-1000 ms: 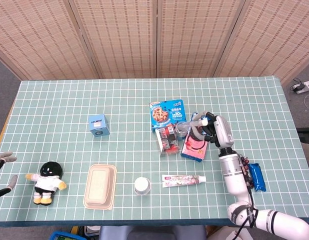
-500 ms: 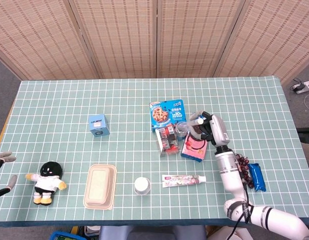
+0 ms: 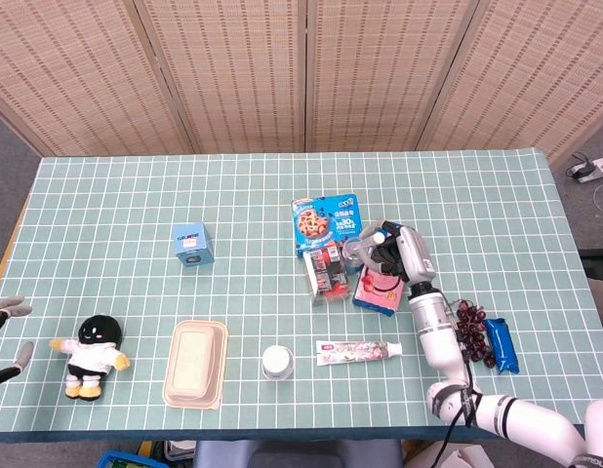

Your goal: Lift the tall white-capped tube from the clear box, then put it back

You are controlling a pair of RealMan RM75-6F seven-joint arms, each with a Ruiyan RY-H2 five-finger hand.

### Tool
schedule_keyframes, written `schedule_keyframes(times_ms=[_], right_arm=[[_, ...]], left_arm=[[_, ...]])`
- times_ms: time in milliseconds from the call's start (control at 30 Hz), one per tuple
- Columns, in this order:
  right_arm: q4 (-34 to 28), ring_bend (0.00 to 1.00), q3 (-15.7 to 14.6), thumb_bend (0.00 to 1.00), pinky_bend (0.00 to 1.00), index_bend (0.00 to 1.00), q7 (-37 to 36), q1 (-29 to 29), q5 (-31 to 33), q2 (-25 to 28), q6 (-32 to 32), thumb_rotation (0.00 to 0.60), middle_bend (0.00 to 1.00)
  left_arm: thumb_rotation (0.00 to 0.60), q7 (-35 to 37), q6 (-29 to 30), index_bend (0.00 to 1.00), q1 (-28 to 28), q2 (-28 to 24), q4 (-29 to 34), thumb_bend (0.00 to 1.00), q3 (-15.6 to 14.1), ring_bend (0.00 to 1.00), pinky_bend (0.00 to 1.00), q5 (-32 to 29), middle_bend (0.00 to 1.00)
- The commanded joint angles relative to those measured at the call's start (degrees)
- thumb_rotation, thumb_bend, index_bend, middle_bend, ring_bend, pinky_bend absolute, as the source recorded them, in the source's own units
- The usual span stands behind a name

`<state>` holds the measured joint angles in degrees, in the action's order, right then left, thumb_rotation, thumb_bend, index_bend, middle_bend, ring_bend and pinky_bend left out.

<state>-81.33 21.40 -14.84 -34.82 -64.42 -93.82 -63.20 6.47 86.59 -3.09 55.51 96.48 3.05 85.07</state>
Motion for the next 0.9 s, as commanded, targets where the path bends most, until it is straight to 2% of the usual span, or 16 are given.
schedule_keyframes(times_ms=[33, 900], right_arm=[[0.58, 1.0, 0.03, 0.76, 1.0, 0.76, 0.42, -0.31, 0.4, -0.42, 0.41, 0.6, 1.0], [3.29, 1.0, -0.12, 0.74, 1.0, 0.76, 3.68, -1.77, 3.19, -1.53, 4.09, 0.6, 1.0]], left_arm=[[0.6, -0.03, -0.04, 0.39, -0.02, 0.02, -0.03, 0.36, 0.0, 0.18, 0.34, -0.01, 0.24], [0.6, 0.14, 0.44, 0.41, 0.04, 0.12, -0.25, 0.36, -0.28, 0.18, 0.34, 0.96, 0.24]])
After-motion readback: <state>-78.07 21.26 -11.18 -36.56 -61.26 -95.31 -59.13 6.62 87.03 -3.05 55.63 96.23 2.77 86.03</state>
